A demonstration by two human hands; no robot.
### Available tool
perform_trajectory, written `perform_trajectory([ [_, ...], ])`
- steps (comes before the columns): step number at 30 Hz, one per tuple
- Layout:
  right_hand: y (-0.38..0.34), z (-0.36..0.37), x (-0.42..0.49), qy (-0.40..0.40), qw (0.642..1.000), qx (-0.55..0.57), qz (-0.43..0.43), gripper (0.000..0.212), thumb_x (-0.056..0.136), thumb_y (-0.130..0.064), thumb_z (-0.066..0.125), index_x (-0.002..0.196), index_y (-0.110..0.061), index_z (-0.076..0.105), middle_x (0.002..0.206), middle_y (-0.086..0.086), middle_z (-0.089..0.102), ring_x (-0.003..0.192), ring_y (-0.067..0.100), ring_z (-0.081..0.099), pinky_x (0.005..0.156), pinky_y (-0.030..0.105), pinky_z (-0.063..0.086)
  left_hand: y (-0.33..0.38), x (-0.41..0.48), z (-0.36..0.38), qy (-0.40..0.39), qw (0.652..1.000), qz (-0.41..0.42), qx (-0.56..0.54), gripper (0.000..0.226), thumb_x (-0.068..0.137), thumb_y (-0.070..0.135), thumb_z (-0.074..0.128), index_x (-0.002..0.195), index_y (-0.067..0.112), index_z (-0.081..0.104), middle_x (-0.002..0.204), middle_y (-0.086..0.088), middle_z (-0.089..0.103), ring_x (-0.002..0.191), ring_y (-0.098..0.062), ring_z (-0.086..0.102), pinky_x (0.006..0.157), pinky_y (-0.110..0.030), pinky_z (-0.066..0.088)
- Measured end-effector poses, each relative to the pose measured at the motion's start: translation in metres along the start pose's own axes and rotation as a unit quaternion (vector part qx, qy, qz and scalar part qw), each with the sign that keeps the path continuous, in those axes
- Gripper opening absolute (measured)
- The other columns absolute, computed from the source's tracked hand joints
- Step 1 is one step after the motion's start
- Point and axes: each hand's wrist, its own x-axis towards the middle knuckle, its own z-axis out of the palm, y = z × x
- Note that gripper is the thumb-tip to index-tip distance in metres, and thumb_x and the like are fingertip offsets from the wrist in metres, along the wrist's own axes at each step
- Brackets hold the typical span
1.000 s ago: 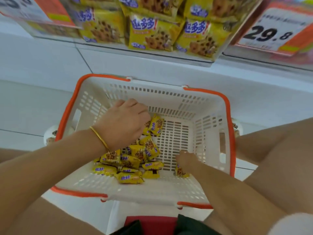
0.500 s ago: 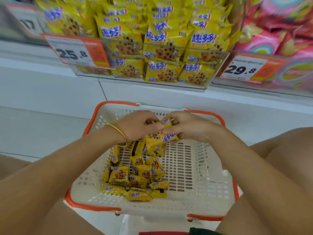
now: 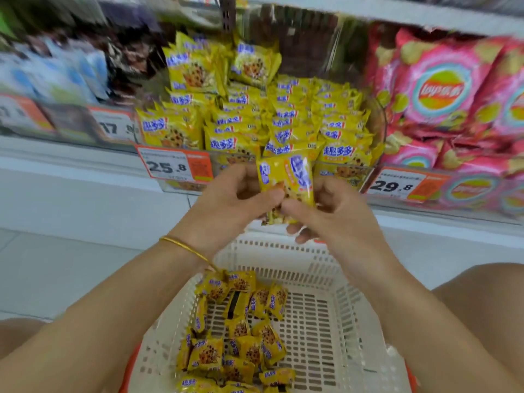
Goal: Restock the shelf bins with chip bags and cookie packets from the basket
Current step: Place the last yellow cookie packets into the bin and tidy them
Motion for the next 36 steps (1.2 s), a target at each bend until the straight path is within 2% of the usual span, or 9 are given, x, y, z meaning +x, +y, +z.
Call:
perform_trajectory([
  [3, -0.040, -0.005, 0.034, 0.049, 0.994, -0.030, -0.095, 0.024, 0.080, -0.012, 0.072, 0.097, -0.011, 0.054, 0.081, 0.011, 0.064, 0.045, 0.011, 0.057, 0.039, 0.024, 0.044, 0.029, 0.018, -0.020, 0.124, 0.982, 0.127, 0.059, 0.030, 0.074, 0.029, 0.069, 0.100, 0.018, 0.059, 0.080, 0.009, 0.060, 0.072, 0.001, 0.056, 0.067, -0.012, 0.044],
  [5, -0.064, -0.010, 0.069, 0.076, 0.984, -0.085, -0.140, 0.032, 0.080, -0.015, 0.074, 0.091, -0.022, 0.044, 0.085, 0.010, 0.062, 0.045, 0.010, 0.056, 0.039, 0.025, 0.042, 0.040, 0.033, -0.039, 0.194, 0.934, 0.221, 0.203, 0.027, 0.082, 0.030, 0.062, 0.107, 0.018, 0.061, 0.091, 0.010, 0.060, 0.085, 0.000, 0.054, 0.077, -0.009, 0.040],
  [9, -0.082, -0.008, 0.157, 0.088, 0.951, -0.230, -0.185, 0.033, 0.080, -0.018, 0.075, 0.091, -0.021, 0.044, 0.091, 0.003, 0.057, 0.068, 0.022, 0.061, 0.049, 0.031, 0.046, 0.026, 0.063, -0.071, 0.196, 0.815, 0.247, 0.486, 0.050, 0.087, 0.045, 0.041, 0.119, 0.012, 0.062, 0.128, -0.011, 0.057, 0.124, -0.031, 0.048, 0.106, -0.045, 0.033],
  [12, -0.073, 0.003, 0.210, 0.070, 0.932, -0.302, -0.186, 0.029, 0.082, -0.018, 0.073, 0.101, -0.018, 0.051, 0.091, -0.010, 0.047, 0.081, 0.024, 0.058, 0.061, 0.033, 0.049, 0.009, 0.070, -0.071, 0.192, 0.798, 0.201, 0.534, 0.051, 0.090, 0.045, 0.033, 0.124, 0.017, 0.059, 0.140, -0.010, 0.048, 0.134, -0.031, 0.038, 0.110, -0.059, 0.022],
  [17, -0.069, 0.019, 0.250, 0.079, 0.906, -0.370, -0.193, 0.029, 0.087, -0.022, 0.067, 0.114, -0.016, 0.058, 0.121, 0.010, 0.048, 0.082, 0.020, 0.051, 0.071, 0.031, 0.047, -0.004, 0.075, -0.074, 0.189, 0.786, 0.196, 0.555, 0.051, 0.094, 0.046, 0.027, 0.126, 0.020, 0.058, 0.141, -0.009, 0.047, 0.135, -0.029, 0.037, 0.111, -0.058, 0.016],
  [21, -0.070, 0.023, 0.255, 0.116, 0.887, -0.386, -0.224, 0.027, 0.088, -0.026, 0.065, 0.113, -0.018, 0.058, 0.119, 0.009, 0.051, 0.090, 0.014, 0.040, 0.066, 0.019, 0.024, -0.007, 0.077, -0.072, 0.194, 0.779, 0.204, 0.560, 0.050, 0.095, 0.044, 0.026, 0.123, 0.020, 0.059, 0.138, -0.009, 0.051, 0.133, -0.029, 0.040, 0.111, -0.057, 0.016],
  [28, -0.074, 0.029, 0.246, 0.045, 0.859, -0.474, -0.188, 0.036, 0.086, -0.022, 0.068, 0.117, -0.014, 0.053, 0.126, 0.011, 0.039, 0.098, 0.028, 0.055, 0.085, 0.028, 0.040, -0.010, 0.079, -0.073, 0.202, 0.772, 0.227, 0.559, 0.045, 0.095, 0.040, 0.031, 0.120, 0.017, 0.061, 0.133, -0.010, 0.055, 0.127, -0.031, 0.046, 0.110, -0.057, 0.022],
  [31, -0.083, 0.018, 0.221, 0.046, 0.840, -0.507, -0.187, 0.045, 0.086, -0.018, 0.067, 0.126, -0.018, 0.048, 0.128, 0.010, 0.038, 0.096, 0.028, 0.057, 0.090, 0.033, 0.046, -0.004, 0.067, -0.073, 0.222, 0.766, 0.305, 0.520, 0.038, 0.096, 0.032, 0.038, 0.115, 0.013, 0.064, 0.130, -0.008, 0.057, 0.120, -0.032, 0.050, 0.105, -0.052, 0.030],
  [36, -0.082, 0.000, 0.094, -0.009, 0.900, -0.357, -0.248, 0.019, 0.087, -0.015, 0.063, 0.100, -0.028, 0.057, 0.097, -0.005, 0.056, 0.071, 0.011, 0.062, 0.061, 0.024, 0.052, -0.007, 0.020, -0.053, 0.185, 0.762, 0.391, 0.481, 0.025, 0.091, 0.017, 0.048, 0.101, 0.008, 0.069, 0.111, -0.008, 0.065, 0.097, -0.034, 0.058, 0.081, -0.047, 0.043],
])
